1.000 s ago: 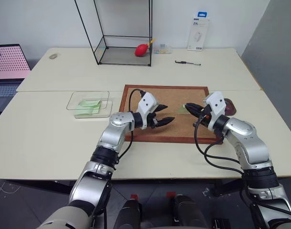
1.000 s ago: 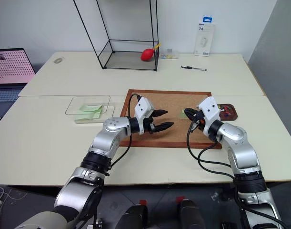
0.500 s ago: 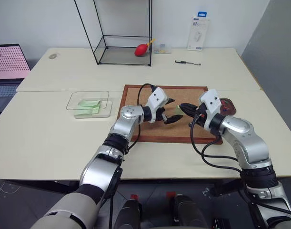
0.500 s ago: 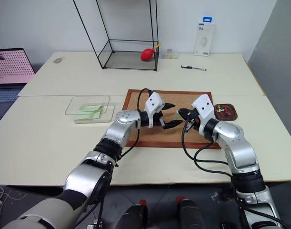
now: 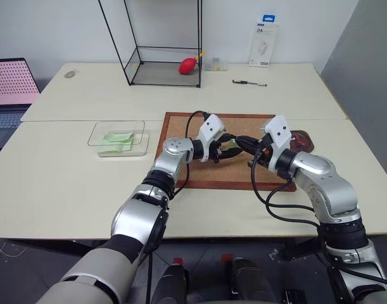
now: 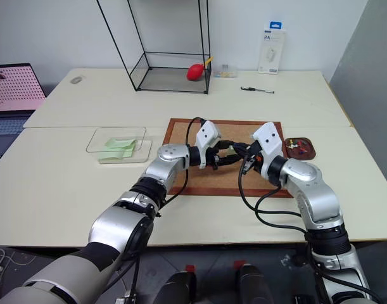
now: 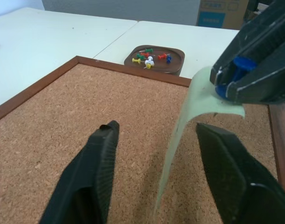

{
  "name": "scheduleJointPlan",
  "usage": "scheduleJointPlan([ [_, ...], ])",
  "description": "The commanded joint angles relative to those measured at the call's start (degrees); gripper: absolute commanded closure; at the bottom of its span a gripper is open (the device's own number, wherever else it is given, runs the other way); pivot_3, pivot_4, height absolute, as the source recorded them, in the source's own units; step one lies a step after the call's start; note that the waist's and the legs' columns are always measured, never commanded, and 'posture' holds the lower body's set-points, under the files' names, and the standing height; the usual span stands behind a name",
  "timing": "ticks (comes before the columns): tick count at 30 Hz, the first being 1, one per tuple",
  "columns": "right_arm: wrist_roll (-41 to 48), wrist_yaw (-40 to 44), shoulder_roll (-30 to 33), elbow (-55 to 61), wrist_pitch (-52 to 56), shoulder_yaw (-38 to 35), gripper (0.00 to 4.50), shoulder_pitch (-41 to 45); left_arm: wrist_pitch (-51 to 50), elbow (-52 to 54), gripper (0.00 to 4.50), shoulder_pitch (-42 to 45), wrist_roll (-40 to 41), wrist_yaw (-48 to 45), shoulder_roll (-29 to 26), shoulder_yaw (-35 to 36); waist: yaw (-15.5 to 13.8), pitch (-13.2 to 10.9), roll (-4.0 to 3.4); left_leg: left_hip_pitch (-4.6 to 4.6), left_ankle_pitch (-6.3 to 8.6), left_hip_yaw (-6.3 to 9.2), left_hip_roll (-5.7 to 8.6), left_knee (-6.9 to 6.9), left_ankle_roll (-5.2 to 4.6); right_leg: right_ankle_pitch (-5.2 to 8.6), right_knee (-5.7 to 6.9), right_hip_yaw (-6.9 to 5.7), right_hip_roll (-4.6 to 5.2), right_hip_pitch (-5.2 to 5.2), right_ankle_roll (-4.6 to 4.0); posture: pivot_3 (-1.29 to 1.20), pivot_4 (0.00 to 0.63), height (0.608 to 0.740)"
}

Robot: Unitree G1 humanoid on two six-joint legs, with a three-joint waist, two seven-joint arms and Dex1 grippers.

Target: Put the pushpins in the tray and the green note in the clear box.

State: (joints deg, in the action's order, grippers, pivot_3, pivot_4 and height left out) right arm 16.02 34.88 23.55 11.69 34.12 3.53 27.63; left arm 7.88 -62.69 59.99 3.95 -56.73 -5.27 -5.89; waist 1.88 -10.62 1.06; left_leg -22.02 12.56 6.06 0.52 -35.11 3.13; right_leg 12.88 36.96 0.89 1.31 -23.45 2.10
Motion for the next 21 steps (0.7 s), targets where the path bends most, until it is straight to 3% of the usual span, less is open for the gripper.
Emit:
scheduleJointPlan([
  [1, 1.37, -0.30, -0.22, 3.23, 0.20, -0.97, 4.50, 1.25, 1.14, 0.07, 2.64, 2.06, 0.74, -1.42, 0.72, 1.26, 0.01, 0.00, 0.00, 0.00, 0.00, 0.00, 0.00, 0.00, 0.00, 0.00, 0.00, 0.00, 0.00, 0.00, 0.00, 0.00, 0.150, 0.740],
  [10, 2.34, -0.42, -0.19, 3.71, 1.34, -1.07, 4.50, 1.42, 1.57, -0.64, 4.37, 2.09, 0.24, -2.59, 1.38, 1.64, 0.02, 0.00, 0.00, 0.00, 0.00, 0.00, 0.00, 0.00, 0.00, 0.00, 0.00, 0.01, 0.00, 0.00, 0.00, 0.00, 0.150, 0.740],
  [21, 3.33, -1.28, -0.98, 3.72, 1.80, -2.06, 4.50, 2.23, -0.11, 0.12, 4.46, 0.64, 1.08, -5.46, 1.17, 2.35, 0.02, 0.00, 0.00, 0.00, 0.00, 0.00, 0.00, 0.00, 0.00, 0.00, 0.01, 0.00, 0.00, -0.01, 0.00, 0.00, 0.150, 0.740],
])
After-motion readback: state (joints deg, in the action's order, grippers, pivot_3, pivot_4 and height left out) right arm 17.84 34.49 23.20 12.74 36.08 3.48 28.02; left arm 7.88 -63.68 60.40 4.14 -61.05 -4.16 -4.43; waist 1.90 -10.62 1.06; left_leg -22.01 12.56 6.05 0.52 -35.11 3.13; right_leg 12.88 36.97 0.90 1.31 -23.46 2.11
